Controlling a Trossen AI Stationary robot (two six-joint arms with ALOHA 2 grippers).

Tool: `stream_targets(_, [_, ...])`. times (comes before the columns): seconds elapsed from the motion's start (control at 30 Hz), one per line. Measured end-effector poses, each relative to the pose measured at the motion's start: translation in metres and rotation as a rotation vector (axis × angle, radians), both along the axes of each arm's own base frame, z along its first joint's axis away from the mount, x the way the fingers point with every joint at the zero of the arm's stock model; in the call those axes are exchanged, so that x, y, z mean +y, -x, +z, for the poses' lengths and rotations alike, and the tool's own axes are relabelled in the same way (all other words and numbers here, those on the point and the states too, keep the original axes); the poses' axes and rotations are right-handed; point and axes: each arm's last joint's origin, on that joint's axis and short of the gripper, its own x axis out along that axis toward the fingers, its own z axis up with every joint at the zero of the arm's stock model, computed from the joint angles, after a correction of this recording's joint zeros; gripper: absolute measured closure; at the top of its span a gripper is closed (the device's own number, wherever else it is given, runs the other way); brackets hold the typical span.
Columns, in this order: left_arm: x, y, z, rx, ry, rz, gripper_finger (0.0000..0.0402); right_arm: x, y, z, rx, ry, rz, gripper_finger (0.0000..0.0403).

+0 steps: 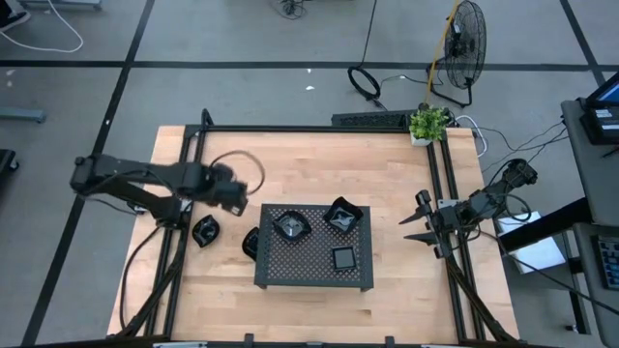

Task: Pick & Place Mini shaped plates
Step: Stack the black leaf-shaped plate on top of the black leaf-shaped plates on the shelf

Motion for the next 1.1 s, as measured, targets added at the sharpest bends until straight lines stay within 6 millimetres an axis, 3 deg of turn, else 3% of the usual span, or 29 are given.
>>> stream_targets(0.13, [-0.015,0.016,-0.043,0.082,0.077,0.187,0.0186,0.0,0.0,0.0,0.0,0.0,0.0,0.0238])
stream_targets(0.27, [-0.026,0.026,-0.073,0.128,0.12,0.333,0.0186,0.0,0.0,0.0,0.0,0.0,0.0,0.0238])
stream_targets(0.57, [-0.041,0.021,-0.08,0.161,0.119,0.386,0.0193,0.0,0.0,0.0,0.0,0.0,0.0,0.0238])
stream_targets(0.83, [-0.054,0.001,-0.102,0.163,0.15,0.363,0.0244,0.0,0.0,0.0,0.0,0.0,0.0,0.0238])
stream_targets(1.1, [-0.055,-0.003,-0.113,0.196,0.131,0.4,0.0277,0.0,0.0,0.0,0.0,0.0,0.0,0.0238])
